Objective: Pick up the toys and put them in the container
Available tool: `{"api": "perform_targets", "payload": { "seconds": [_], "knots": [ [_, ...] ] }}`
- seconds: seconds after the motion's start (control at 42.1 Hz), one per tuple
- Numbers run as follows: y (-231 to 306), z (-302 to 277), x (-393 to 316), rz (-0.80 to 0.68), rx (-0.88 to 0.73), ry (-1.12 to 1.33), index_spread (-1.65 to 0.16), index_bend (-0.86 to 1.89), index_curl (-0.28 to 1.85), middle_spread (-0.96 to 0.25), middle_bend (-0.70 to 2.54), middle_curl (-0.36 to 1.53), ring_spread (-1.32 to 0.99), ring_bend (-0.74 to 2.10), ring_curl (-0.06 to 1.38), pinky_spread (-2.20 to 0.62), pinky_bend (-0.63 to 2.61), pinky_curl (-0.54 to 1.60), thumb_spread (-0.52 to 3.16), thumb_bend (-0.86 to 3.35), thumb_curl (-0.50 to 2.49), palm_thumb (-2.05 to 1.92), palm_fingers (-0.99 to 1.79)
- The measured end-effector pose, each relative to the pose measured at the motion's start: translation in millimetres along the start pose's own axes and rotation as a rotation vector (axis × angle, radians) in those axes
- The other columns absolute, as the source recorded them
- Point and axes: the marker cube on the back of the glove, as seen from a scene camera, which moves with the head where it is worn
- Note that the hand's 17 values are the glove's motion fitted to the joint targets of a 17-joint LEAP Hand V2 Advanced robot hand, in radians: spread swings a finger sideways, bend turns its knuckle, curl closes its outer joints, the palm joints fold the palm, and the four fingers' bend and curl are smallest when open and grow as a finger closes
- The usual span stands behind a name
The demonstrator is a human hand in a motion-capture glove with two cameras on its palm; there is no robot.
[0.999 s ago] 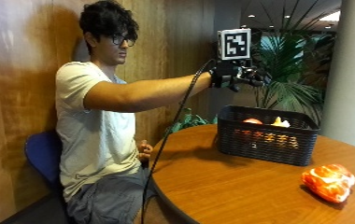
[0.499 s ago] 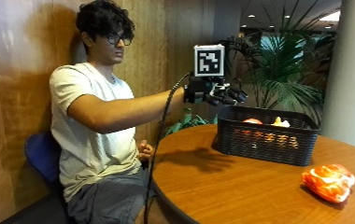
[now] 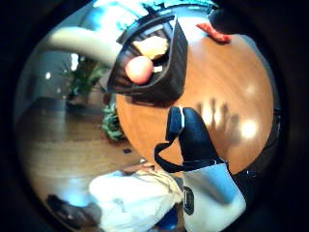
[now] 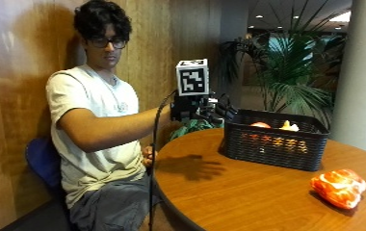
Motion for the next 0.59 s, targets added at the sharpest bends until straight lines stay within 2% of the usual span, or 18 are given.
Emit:
{"api": "perform_targets", "payload": {
  "seconds": [0.309, 0.594],
  "knots": [
    [10.6, 2.5, 9.7, 0.042, 0.016, 0.009, -0.30, 0.27, 0.52, -0.01, 0.17, 0.36, -0.04, 0.38, 0.47, 0.03, 0.90, 0.31, 1.39, -0.01, 0.38, 0.23, 0.01],
    [16.8, 7.0, 14.9, 0.010, -0.005, -0.026, -0.30, 0.26, 0.52, -0.01, 0.18, 0.36, -0.04, 0.38, 0.47, 0.03, 0.89, 0.32, 1.39, -0.01, 0.38, 0.23, 0.01]
  ]
}}
